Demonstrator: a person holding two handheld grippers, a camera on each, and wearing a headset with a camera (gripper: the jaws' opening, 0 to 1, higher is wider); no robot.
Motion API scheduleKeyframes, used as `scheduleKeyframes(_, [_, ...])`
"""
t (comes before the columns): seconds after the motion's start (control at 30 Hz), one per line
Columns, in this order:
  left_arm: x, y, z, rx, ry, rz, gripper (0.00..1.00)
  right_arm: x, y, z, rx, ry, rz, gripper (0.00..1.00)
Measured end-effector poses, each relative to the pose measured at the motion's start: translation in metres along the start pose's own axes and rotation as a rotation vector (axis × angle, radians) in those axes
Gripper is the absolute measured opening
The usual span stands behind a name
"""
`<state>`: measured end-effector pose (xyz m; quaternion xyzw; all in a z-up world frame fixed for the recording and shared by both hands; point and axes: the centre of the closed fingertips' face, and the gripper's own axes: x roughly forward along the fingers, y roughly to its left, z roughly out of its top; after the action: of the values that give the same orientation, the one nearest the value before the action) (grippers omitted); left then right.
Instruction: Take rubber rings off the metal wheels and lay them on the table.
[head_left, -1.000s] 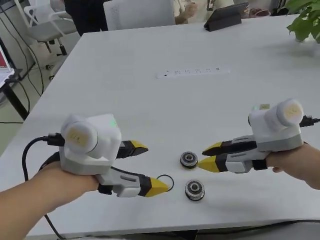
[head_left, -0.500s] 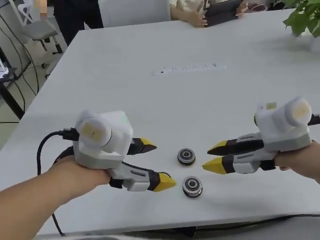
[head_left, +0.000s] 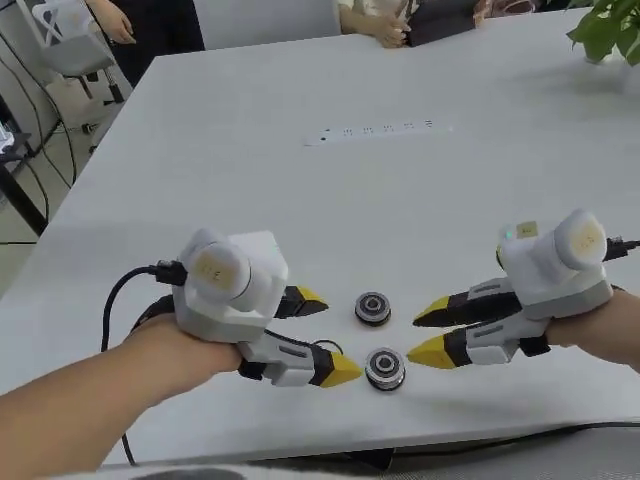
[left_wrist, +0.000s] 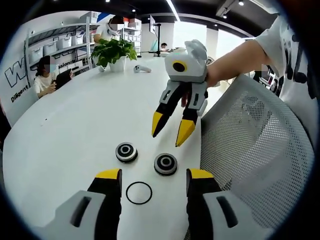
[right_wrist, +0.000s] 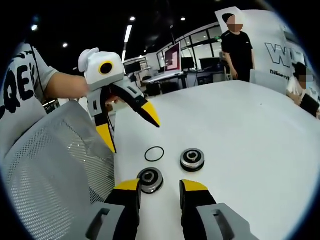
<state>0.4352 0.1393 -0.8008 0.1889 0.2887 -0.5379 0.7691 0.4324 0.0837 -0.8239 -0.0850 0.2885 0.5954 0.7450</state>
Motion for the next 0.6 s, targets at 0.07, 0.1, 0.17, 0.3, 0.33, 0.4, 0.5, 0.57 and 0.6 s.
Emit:
scheduleKeyframes(0.07, [0.003,-0.001,-0.001,0.002,0.006,-0.006,0.48,0.002,0.002,-0.003,-0.010,0.014,0.010,0.28])
scheduleKeyframes(0.1, [0.004,-0.002,-0.002,0.002,0.008,-0.009,0.47,0.003,0.002,-0.005,-0.019,0.022,0.013,0.28])
scheduleKeyframes(0.17, [0.007,-0.003,-0.003,0.006,0.013,-0.016,0.47,0.006,0.003,-0.009,-0.038,0.041,0.019,0.27])
scheduleKeyframes(0.3, [0.012,-0.005,-0.004,0.009,0.022,-0.025,0.45,0.010,0.002,-0.016,-0.048,0.059,0.036,0.27])
scheduleKeyframes(0.33, [0.013,-0.006,-0.004,0.009,0.023,-0.027,0.45,0.011,0.004,-0.016,-0.053,0.063,0.040,0.26])
scheduleKeyframes(0.4, [0.015,-0.008,-0.005,0.011,0.026,-0.034,0.44,0.012,0.004,-0.016,-0.056,0.066,0.046,0.26])
scheduleKeyframes(0.5, [0.019,-0.011,-0.006,0.015,0.030,-0.044,0.42,0.014,0.004,-0.019,-0.063,0.075,0.052,0.25])
scheduleKeyframes(0.57, [0.021,-0.011,-0.006,0.015,0.032,-0.047,0.41,0.015,0.005,-0.020,-0.067,0.081,0.054,0.24])
scheduleKeyframes(0.6, [0.022,-0.012,-0.006,0.015,0.033,-0.050,0.41,0.015,0.005,-0.021,-0.069,0.083,0.054,0.24])
